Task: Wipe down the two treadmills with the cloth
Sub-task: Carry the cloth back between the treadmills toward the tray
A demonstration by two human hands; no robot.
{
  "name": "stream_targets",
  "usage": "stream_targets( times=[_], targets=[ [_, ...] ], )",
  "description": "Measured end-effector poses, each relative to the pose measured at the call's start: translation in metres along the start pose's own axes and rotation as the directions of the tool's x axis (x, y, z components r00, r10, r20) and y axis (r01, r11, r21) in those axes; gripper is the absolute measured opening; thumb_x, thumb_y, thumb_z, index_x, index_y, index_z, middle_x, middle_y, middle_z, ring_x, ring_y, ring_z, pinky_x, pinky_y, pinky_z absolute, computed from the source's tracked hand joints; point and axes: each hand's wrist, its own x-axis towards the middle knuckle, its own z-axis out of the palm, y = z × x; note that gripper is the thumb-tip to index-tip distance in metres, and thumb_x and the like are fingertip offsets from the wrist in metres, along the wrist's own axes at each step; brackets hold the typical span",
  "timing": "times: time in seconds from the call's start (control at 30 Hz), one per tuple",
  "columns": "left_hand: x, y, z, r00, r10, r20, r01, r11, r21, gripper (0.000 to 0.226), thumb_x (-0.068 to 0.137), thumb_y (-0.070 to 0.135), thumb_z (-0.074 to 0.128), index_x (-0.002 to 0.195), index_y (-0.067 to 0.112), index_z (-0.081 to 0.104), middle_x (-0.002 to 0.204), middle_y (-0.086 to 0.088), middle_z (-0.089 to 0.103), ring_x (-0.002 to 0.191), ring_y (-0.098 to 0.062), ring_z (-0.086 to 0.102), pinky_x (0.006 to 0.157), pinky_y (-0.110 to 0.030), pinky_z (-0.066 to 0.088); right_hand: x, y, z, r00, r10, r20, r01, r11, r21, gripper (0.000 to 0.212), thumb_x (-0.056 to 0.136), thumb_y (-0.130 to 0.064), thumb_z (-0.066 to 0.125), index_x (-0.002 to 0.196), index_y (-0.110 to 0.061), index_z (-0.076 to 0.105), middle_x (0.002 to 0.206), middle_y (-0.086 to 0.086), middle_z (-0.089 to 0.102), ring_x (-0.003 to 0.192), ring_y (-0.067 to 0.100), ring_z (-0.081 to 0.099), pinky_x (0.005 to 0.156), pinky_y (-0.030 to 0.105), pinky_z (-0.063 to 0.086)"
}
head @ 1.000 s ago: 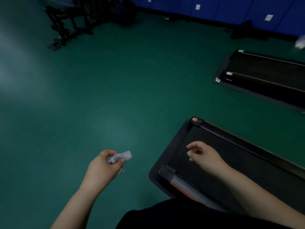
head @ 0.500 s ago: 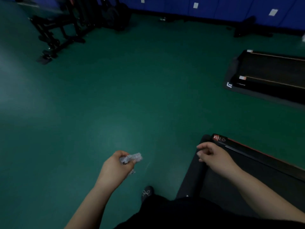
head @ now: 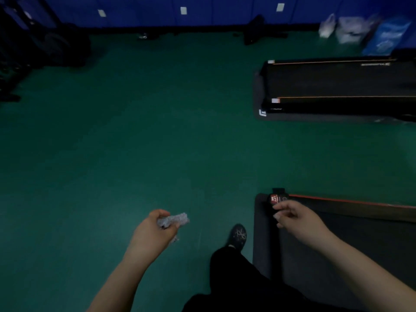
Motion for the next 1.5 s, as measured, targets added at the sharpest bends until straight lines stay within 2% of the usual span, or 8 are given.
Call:
stream_targets(
  times=[0.27,0.47,0.7,0.83,0.97,1.2,1.33,1.5],
  targets=[
    [0.148,0.142,0.004,0.989,0.127,0.071,-0.132,0.99,0.058,0.029,0.085,0.035,0.065,0.111,0.027,0.057,0.094,0.013,0.062,0.078,-0.002,0.06,0.063,-0.023,0.049,0.146,-0.069,-0.073,0.995,-0.002,-0.099,0.007,0.999,0.041,0.018,0.087,-0.009,0.064,0.091,-0.026,0.061,0.081,-0.001,0.066,0.075,0.021,0.068,0.072,0.03,0.049],
    [0.242,0.247,0.01,0.964,0.218,0.149,-0.232,0.969,0.081,0.026,0.085,0.033,0.066,0.109,0.028,0.057,0.093,0.014,0.062,0.077,-0.004,0.061,0.06,-0.023,0.047,0.222,-0.103,-0.143,0.977,0.011,-0.212,0.006,0.997,0.077,0.016,0.089,-0.01,0.063,0.092,-0.026,0.06,0.078,-0.005,0.064,0.072,0.014,0.067,0.063,0.014,0.044],
    [0.366,0.35,0.039,0.91,0.29,0.296,-0.343,0.928,0.146,0.025,0.085,0.033,0.066,0.108,0.026,0.057,0.093,0.012,0.063,0.075,-0.006,0.061,0.058,-0.022,0.044,0.302,-0.104,-0.193,0.922,0.174,-0.347,-0.114,0.976,0.187,0.019,0.088,-0.008,0.064,0.089,-0.027,0.06,0.08,-0.002,0.066,0.077,0.021,0.069,0.07,0.026,0.047],
    [0.441,0.431,0.065,0.841,0.366,0.399,-0.46,0.871,0.171,0.025,0.084,0.035,0.066,0.106,0.028,0.057,0.094,0.012,0.063,0.078,-0.005,0.061,0.061,-0.023,0.044,0.352,-0.113,-0.224,0.854,0.26,-0.45,-0.142,0.949,0.28,0.021,0.087,-0.007,0.064,0.087,-0.027,0.06,0.076,0.0,0.067,0.071,0.017,0.067,0.065,0.026,0.044],
    [0.494,0.521,0.092,0.73,0.45,0.513,-0.612,0.765,0.199,0.022,0.082,0.036,0.068,0.1,0.029,0.058,0.092,0.011,0.065,0.078,-0.005,0.06,0.061,-0.022,0.042,0.381,-0.129,-0.259,0.753,0.357,-0.554,-0.148,0.911,0.385,0.016,0.087,-0.007,0.065,0.089,-0.023,0.062,0.074,0.002,0.067,0.074,0.022,0.069,0.063,0.026,0.046],
    [0.534,0.655,0.161,0.546,0.517,0.659,-0.777,0.606,0.168,0.023,0.079,0.034,0.072,0.098,0.031,0.059,0.091,0.011,0.066,0.079,-0.004,0.06,0.065,-0.022,0.042,0.393,-0.116,-0.309,0.58,0.522,-0.625,-0.153,0.824,0.546,0.015,0.086,-0.012,0.067,0.091,-0.026,0.064,0.08,0.002,0.07,0.073,0.016,0.07,0.081,0.038,0.054],
    [0.533,0.707,0.215,0.46,0.512,0.726,-0.824,0.551,0.134,0.028,0.08,0.032,0.071,0.105,0.027,0.059,0.096,0.007,0.065,0.082,-0.007,0.06,0.066,-0.023,0.041,0.397,-0.095,-0.342,0.516,0.585,-0.625,-0.151,0.781,0.606,0.014,0.088,-0.014,0.065,0.092,-0.027,0.063,0.081,0.003,0.068,0.061,-0.001,0.064,0.068,0.028,0.048],
    [0.527,0.774,0.295,0.399,0.489,0.776,-0.85,0.516,0.112,0.03,0.081,0.034,0.071,0.107,0.026,0.059,0.099,0.005,0.065,0.086,-0.012,0.061,0.073,-0.028,0.049,0.414,-0.054,-0.41,0.447,0.635,-0.63,-0.131,0.743,0.657,0.013,0.089,-0.013,0.064,0.094,-0.025,0.063,0.079,0.002,0.068,0.057,-0.004,0.062,0.066,0.024,0.045]
  ],
)
